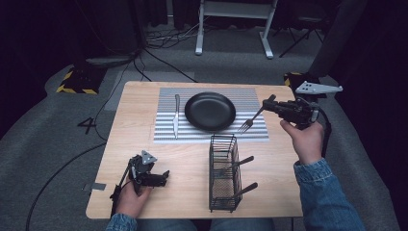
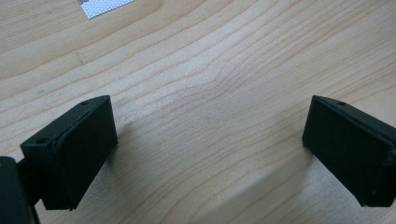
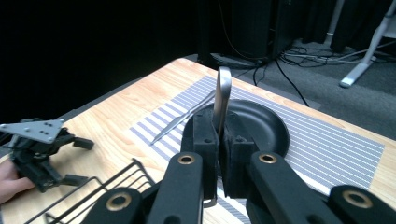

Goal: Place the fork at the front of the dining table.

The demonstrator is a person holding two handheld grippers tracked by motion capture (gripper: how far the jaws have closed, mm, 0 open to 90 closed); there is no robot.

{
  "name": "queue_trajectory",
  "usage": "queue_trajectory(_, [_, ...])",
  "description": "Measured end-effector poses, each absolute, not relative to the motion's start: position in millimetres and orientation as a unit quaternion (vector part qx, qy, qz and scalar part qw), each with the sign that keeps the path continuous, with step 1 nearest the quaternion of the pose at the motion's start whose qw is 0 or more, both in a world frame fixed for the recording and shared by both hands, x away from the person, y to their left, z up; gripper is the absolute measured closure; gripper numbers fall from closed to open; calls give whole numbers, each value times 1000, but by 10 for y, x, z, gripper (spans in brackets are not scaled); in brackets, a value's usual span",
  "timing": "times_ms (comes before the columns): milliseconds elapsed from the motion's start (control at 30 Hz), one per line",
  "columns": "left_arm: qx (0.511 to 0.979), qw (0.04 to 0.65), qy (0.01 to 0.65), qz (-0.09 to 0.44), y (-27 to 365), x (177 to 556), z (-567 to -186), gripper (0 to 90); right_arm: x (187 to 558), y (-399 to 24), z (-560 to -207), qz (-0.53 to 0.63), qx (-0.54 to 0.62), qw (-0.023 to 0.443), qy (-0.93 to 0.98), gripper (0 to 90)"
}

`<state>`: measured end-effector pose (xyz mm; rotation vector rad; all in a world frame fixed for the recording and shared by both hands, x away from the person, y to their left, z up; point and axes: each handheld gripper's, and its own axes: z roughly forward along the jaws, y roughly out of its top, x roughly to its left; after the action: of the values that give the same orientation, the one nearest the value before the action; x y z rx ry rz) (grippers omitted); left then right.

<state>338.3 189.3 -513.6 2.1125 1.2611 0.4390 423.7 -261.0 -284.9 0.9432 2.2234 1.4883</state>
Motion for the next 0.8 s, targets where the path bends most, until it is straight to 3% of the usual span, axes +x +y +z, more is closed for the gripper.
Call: queue_trajectory(800, [801,318,479,168,1896,3374,-5141,33,4771,-2401,-3393,479,359,131,790,863])
